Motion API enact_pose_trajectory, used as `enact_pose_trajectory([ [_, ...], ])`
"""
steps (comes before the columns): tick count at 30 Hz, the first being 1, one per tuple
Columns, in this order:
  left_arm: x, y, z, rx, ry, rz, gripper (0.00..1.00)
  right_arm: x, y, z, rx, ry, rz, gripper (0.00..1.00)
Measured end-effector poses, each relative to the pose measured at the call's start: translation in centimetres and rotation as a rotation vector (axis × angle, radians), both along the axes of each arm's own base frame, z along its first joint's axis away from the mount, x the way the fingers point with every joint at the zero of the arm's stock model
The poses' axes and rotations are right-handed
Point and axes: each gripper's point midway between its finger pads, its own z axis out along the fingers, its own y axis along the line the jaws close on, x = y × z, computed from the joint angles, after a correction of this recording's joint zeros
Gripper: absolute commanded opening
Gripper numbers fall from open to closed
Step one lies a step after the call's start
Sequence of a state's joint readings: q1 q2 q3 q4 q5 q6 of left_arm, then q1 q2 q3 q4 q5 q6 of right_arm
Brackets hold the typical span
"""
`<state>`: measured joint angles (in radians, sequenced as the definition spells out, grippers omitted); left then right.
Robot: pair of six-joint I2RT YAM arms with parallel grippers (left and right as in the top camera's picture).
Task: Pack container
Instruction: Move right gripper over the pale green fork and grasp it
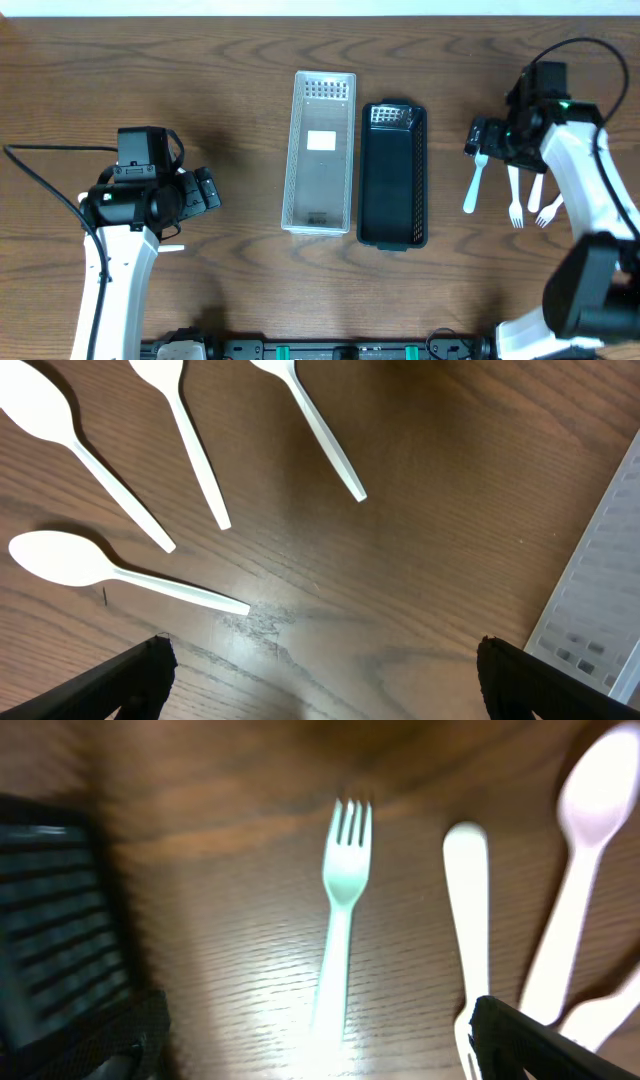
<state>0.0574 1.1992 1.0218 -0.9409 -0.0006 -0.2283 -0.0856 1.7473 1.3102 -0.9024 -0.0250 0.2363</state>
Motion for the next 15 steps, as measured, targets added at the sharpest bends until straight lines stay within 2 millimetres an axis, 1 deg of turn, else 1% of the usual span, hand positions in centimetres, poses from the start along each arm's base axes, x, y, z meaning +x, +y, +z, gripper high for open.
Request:
enact_pose_trajectory([
  [1,0.0,0.0,0.0,0.000,0.000,0.000,0.98,-0.1,-0.2,-0.9,-0.005,0.028,-0.016,0.99],
  [6,0.1,0.0,0.0,0.000,-0.003,0.000,0.98,-0.3,-0.8,-4.3,-0.028,0.111,-0.064,0.99],
  [12,0.1,0.0,0.0,0.000,-0.003,0.000,0.98,0.1,-1.0,-6.5,-0.034,0.140,-0.079,0.99],
  [15,0.1,0.0,0.0,0.000,-0.003,0.000,0.98,0.3,-1.0,-7.1,-0.035,0.140,-0.080,0.99],
])
